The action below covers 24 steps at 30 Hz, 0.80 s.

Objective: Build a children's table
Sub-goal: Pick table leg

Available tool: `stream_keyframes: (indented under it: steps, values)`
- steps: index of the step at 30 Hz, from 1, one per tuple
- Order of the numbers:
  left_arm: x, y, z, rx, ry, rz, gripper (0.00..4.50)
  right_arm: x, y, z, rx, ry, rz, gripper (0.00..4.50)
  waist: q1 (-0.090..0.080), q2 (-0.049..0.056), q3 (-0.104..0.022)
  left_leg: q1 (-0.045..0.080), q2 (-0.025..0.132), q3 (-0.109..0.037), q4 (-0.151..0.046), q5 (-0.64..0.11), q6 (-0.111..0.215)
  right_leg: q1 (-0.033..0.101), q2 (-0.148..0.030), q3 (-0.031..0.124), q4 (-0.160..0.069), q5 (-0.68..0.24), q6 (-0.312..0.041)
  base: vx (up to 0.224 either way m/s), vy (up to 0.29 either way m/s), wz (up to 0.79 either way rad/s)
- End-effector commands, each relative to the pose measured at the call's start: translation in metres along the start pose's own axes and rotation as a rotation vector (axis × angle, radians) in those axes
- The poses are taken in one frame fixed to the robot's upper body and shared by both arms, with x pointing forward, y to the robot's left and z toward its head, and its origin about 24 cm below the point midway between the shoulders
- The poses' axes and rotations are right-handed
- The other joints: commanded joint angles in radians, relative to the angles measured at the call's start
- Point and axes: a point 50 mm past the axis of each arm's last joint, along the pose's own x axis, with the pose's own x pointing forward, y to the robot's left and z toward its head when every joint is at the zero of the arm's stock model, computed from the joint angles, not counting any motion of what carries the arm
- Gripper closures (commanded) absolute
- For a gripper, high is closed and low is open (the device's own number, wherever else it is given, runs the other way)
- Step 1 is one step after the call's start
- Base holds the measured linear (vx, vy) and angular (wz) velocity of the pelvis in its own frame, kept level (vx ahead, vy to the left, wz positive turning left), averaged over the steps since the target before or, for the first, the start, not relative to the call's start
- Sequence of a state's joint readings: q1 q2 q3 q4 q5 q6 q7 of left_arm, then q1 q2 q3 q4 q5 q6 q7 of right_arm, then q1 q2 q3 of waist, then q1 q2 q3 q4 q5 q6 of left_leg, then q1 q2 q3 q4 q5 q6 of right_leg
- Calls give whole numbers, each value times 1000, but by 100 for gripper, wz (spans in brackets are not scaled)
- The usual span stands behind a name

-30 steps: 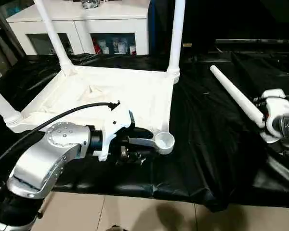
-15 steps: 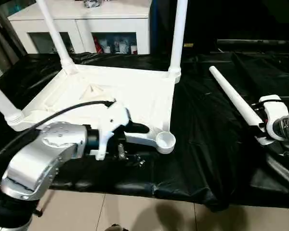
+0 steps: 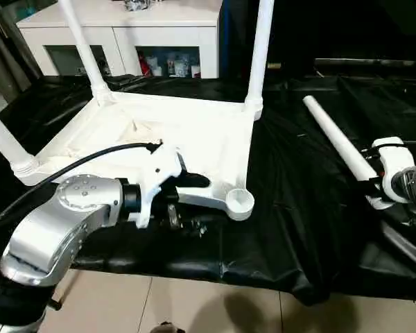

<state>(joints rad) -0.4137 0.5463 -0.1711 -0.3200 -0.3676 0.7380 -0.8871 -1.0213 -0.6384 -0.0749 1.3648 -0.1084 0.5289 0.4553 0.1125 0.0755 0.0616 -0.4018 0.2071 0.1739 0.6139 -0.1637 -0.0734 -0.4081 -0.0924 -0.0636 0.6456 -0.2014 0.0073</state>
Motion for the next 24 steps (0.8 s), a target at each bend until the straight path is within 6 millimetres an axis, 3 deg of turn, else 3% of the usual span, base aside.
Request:
stream_keyframes:
  steps: [1, 5, 11, 14, 19, 24]
  values:
    - [0, 10, 7, 23, -32, 78, 0, -2, 3, 13, 31, -84, 6, 186, 0, -30, -76, 15, 1, 8, -53, -200, 14, 48, -28, 26, -78, -194, -248, 0, 0, 0]
    - [11, 23, 13, -24, -134, 198, 0, 4, 14, 17, 116, -213, 28, 186, 1, -24, -81, 14, 1, 5, -51, -190, 19, 51, -31, 25, -75, -164, -248, 0, 0, 0]
    - [25, 37, 17, -66, -200, 310, 0, 19, 47, 13, 232, -411, 86, 186, -3, -29, -90, 9, 0, 6, -46, -114, 62, 54, -31, 25, -69, -64, -262, 0, 0, 0]
    - [30, 40, 18, -75, -216, 330, 0, 18, 56, 16, 280, -544, 90, 186, -1, -20, -90, 13, 3, 6, -47, -125, 66, 51, -32, 25, -70, -83, -260, 0, 0, 0]
    - [42, 43, 21, -126, -274, 354, 0, 8, 69, 12, 362, -823, 45, 186, 2, -24, -90, 15, 5, 4, -52, -135, 65, 51, -35, 27, -74, -100, -232, 0, 0, 0]
    - [51, 42, 23, -144, -297, 343, 0, -3, 86, 1, 412, -962, 65, 186, 2, -23, -87, 15, 4, 3, -58, -160, 59, 50, -34, 28, -82, -149, -203, 0, 0, 0]
